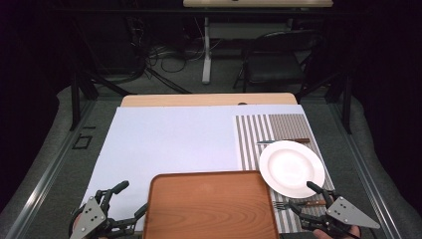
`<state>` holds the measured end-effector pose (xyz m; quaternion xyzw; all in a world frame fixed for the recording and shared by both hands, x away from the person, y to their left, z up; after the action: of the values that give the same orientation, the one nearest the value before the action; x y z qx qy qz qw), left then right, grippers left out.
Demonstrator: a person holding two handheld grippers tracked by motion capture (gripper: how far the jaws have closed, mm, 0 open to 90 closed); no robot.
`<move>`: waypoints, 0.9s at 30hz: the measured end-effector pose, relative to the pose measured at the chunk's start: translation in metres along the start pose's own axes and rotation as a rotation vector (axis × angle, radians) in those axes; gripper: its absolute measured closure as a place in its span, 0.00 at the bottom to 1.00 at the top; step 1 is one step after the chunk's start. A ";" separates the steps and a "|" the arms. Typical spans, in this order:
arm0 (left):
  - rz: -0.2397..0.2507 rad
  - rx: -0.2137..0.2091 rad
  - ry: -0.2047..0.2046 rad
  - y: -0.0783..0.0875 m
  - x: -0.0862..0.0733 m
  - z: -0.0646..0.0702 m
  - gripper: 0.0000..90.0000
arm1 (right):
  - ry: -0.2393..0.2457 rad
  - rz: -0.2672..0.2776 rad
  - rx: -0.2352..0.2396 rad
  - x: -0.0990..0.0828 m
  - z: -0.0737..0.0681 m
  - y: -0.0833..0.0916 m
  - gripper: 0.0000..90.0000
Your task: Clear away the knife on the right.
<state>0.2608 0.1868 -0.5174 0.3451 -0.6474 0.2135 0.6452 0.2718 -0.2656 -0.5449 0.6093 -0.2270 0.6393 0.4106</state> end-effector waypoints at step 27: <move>-0.014 0.004 0.019 0.000 -0.003 -0.002 0.17 | 0.001 -0.009 -0.013 -0.003 0.008 0.003 0.21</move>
<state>0.2616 0.1890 -0.5199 0.3489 -0.6385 0.2137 0.6519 0.2739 -0.2738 -0.5458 0.6073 -0.2280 0.6363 0.4176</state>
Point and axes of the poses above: each handheld gripper's, and its own axes: y roughly backward along the jaws, x roughly out of its top, z roughly to its right, the point moved 10 cm from there along -y, roughly forward along the jaws, and after that the axes turned 2 degrees about y, right-handed, at the moved point
